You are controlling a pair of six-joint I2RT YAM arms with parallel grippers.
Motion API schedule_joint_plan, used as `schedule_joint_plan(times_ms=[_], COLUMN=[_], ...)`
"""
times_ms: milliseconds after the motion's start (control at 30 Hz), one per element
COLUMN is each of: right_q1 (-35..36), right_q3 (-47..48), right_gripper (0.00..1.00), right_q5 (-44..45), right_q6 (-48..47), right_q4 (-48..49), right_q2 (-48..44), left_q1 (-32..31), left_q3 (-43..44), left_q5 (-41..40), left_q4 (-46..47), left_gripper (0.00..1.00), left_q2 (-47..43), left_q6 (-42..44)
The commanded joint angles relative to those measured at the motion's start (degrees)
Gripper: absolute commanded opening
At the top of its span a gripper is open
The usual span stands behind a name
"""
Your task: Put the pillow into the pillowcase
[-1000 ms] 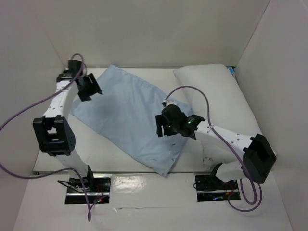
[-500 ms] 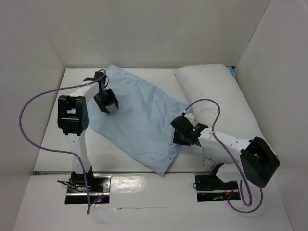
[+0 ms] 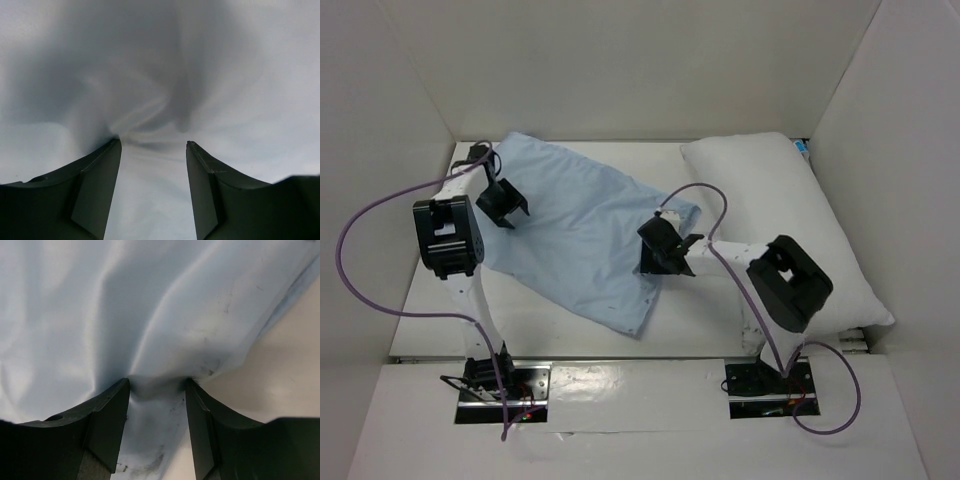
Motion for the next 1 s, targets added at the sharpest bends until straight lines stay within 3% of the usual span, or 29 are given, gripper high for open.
schedule_joint_plan(times_ms=[0,133,200,300,467,633,700,833,967], right_q1=[1.18,2.5,3.11,3.74,-0.64,-8.38,-14.26,-22.79,-30.44], right_q3=[7.28,14.86,16.11,17.43,16.03,16.02,15.24,12.86,11.63], right_gripper=[0.55,0.55,0.66,0.87,0.97,0.99,0.94,0.93,0.93], right_q5=[-3.73,-5.93,-5.93,0.72,9.52,14.81,15.33,11.3,7.09], right_q6=[-3.92,-4.63,-7.43,-8.84,-14.29,-13.43,-11.85,-11.84,-12.37], right_q4=[4.47,1.23,0.52,-5.7,-14.5,-22.23,-24.44,-24.44,-25.06], right_q2=[8.55,11.29,8.06,1.75,-11.89,-23.92,-26.84,-32.47,-34.84], left_q1=[2.24,2.24,0.85,-3.28,-16.1,-31.13,-35.44,-48.6,-56.53], left_q3=[5.23,14.29,15.18,15.18,8.43,-1.15,-2.05,-2.84,-2.31], left_q5=[-7.77,-7.24,-5.75,-4.95,-14.0,-15.15,-16.11,-17.25,-18.41], left_q4=[-0.23,-3.93,-3.93,-3.4,-4.28,-3.58,-2.87,-2.35,-1.82], left_gripper=[0.67,0.69,0.69,0.7,0.68,0.67,0.65,0.68,0.73], left_q2=[5.08,5.09,2.73,-3.95,-15.11,-21.54,-22.16,-17.95,-13.21], left_q6=[2.27,5.25,6.22,9.38,11.07,9.84,9.84,8.26,5.97])
